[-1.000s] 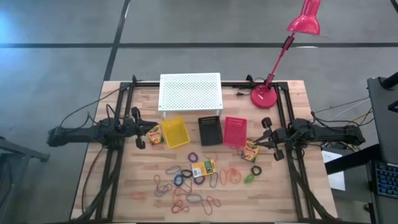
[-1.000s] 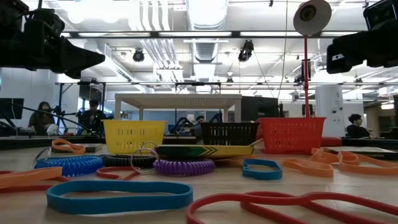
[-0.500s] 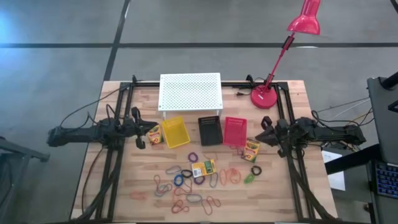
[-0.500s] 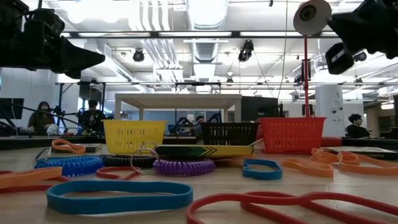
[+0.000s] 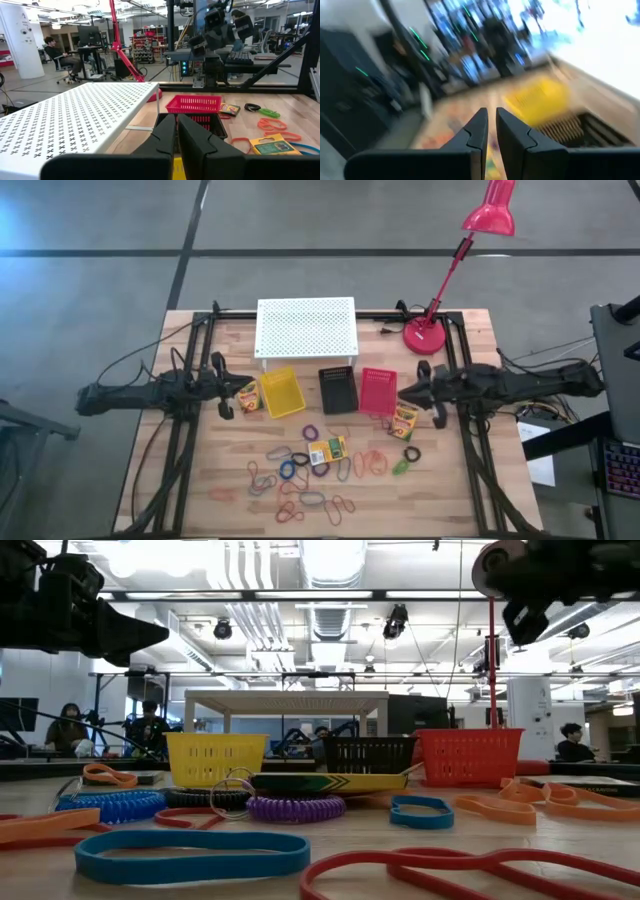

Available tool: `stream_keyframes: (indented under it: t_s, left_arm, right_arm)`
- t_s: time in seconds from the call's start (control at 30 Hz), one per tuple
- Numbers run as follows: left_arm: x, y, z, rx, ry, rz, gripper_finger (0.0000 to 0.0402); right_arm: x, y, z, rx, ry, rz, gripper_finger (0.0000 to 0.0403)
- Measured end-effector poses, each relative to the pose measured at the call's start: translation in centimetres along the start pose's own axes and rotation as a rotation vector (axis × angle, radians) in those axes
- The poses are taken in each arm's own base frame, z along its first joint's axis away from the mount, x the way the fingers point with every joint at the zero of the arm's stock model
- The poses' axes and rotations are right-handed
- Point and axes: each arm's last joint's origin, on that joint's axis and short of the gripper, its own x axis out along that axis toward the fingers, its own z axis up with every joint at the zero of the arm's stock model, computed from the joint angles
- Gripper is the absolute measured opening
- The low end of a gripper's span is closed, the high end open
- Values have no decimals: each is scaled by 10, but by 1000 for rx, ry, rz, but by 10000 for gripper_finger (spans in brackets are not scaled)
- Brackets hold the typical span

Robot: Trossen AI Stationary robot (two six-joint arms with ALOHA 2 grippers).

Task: Pick & Place Office Desk Supplies
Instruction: Put the red bin on the shelf

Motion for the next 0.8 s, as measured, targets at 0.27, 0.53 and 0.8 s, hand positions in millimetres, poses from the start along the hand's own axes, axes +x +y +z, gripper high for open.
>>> stream_keyframes:
  t_s: [0.27, 0.53, 0.8]
  left_arm:
    - [0, 0, 0, 0, 0, 0, 23]
    - [0, 0, 0, 0, 0, 0, 23]
    - [0, 0, 0, 0, 0, 0, 23]
  right_arm:
    - [36, 3, 16, -48, 513, -315, 75]
    - [70, 5, 21, -409, 1070, -306, 150]
    - [113, 0, 9, -866, 1344, -12, 172]
